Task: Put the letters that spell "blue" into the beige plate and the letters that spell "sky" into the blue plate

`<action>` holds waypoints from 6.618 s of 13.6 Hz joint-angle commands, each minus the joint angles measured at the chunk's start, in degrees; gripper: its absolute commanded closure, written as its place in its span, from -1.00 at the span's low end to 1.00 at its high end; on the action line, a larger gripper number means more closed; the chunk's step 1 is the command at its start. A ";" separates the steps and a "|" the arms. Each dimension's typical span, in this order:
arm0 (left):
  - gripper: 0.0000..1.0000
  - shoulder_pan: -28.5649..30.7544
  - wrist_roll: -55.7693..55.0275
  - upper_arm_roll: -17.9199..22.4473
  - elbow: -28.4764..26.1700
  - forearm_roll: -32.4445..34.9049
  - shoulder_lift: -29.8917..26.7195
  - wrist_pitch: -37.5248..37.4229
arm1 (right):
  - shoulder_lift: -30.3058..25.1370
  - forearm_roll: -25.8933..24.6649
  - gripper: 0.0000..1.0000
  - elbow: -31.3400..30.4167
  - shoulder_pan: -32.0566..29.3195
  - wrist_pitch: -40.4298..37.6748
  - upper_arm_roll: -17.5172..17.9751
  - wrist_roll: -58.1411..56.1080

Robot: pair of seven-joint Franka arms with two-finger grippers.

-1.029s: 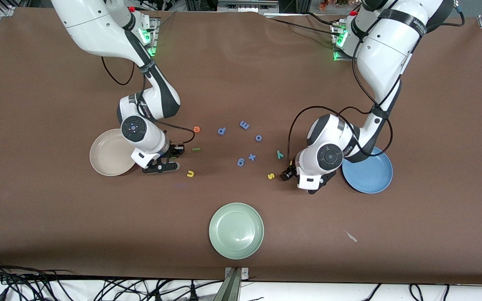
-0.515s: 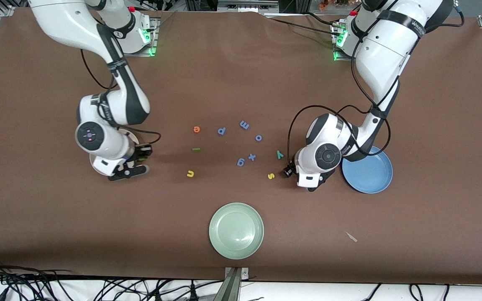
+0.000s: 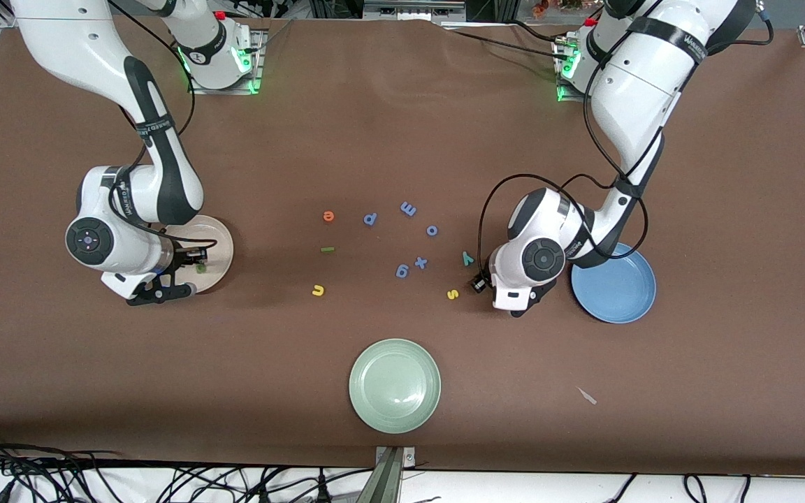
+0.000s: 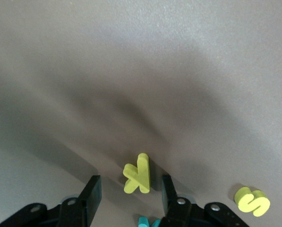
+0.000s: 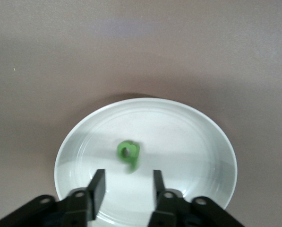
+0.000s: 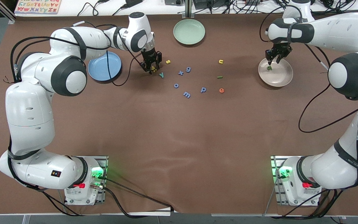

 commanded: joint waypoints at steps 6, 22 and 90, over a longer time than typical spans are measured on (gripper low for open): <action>0.87 0.25 1.23 0.51 -0.07 1.44 -1.54 0.23 | 3.03 6.76 -1.00 7.50 0.92 -0.42 6.99 13.34; 0.63 19.58 37.09 0.78 -0.69 10.15 -5.85 -16.91 | 18.06 1.58 -1.00 22.81 6.89 5.38 14.13 45.26; -1.00 16.69 97.76 -8.09 2.03 27.46 -5.14 -17.79 | 8.40 12.30 -0.96 1.63 29.04 13.99 -1.69 33.77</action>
